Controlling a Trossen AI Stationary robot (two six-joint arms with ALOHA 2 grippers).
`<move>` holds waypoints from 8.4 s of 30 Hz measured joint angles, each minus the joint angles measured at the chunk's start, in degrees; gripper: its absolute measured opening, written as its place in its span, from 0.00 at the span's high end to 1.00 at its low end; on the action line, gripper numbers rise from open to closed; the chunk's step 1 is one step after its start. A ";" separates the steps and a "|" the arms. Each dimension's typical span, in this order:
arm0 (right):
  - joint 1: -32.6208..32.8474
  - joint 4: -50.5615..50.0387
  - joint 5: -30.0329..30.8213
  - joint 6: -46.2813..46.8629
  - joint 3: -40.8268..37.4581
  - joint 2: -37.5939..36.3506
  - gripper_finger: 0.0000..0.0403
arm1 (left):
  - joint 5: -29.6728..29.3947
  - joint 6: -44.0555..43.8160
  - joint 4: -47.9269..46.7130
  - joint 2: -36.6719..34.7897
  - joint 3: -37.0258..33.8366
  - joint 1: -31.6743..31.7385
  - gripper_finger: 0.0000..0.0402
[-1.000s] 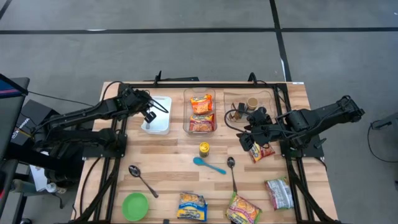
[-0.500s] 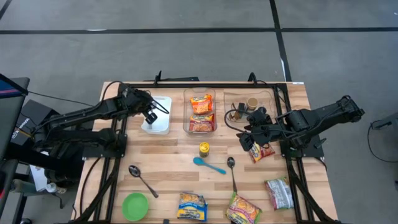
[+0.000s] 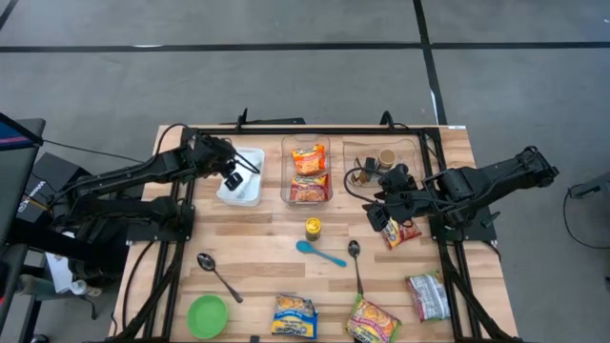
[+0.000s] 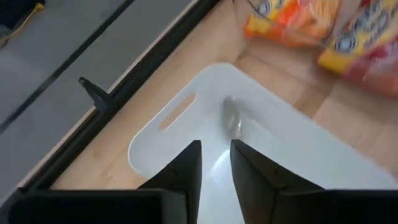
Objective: Pick & Place Food Item
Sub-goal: Put the right black spoon into the white bin
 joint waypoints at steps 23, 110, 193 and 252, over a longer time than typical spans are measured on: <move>0.00 -0.02 0.00 0.01 0.00 0.00 0.38 | 36.16 -36.85 26.99 -0.17 0.00 -4.40 0.98; 9.86 1.33 -12.30 42.12 0.57 22.45 0.38 | 5.54 -40.36 33.11 17.86 0.00 -55.23 1.00; 10.10 13.25 -24.24 48.24 -1.70 42.18 0.98 | 5.92 -40.38 29.26 17.86 0.00 -55.23 1.00; 8.69 -17.92 25.86 46.60 35.80 41.09 0.99 | -13.26 -40.38 48.66 17.84 0.03 -55.16 1.00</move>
